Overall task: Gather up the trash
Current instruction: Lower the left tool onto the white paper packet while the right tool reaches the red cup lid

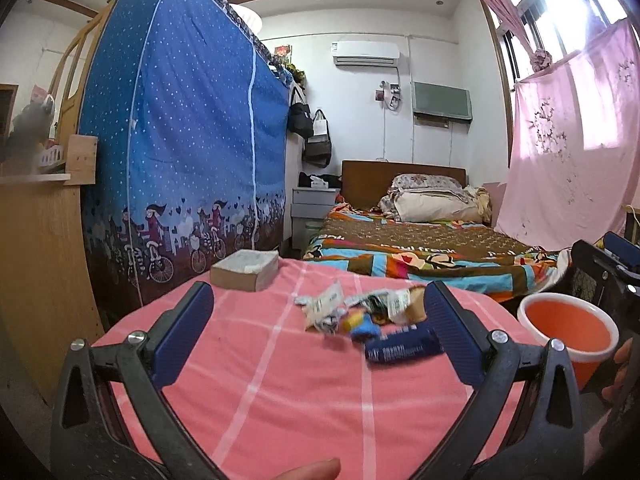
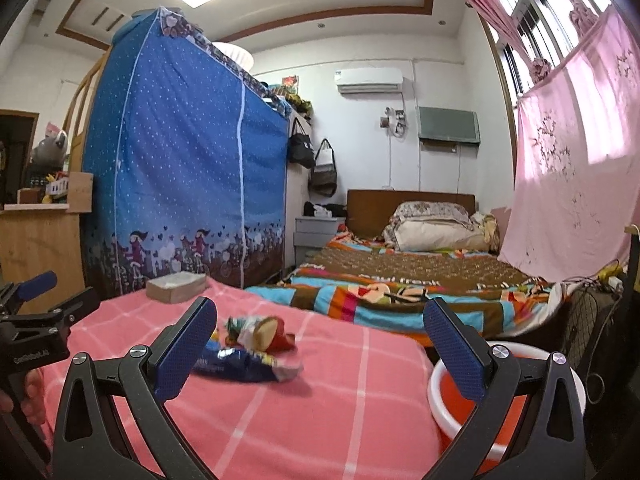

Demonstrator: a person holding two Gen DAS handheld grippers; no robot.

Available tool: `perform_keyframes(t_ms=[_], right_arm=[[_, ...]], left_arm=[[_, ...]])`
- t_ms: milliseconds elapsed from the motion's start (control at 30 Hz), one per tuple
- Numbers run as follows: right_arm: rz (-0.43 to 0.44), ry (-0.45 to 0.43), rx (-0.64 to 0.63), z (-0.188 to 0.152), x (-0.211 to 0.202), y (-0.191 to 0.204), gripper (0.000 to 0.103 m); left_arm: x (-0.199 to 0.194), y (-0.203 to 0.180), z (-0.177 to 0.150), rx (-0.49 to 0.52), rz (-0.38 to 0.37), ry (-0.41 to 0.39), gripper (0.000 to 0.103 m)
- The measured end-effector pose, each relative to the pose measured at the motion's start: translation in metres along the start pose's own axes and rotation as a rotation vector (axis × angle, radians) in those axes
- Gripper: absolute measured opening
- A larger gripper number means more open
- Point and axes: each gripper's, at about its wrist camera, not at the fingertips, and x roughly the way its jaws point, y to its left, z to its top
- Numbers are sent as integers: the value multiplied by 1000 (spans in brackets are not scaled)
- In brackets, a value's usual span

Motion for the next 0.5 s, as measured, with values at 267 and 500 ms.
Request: perform_keyframes(t_ms=[267, 500], right_arm=[[39, -43, -17, 12, 36, 1, 103], [85, -31, -62, 12, 75, 2, 103]], left_arm=[[30, 1, 16, 25, 22, -38, 103], [57, 12, 17, 48, 30, -41, 103]])
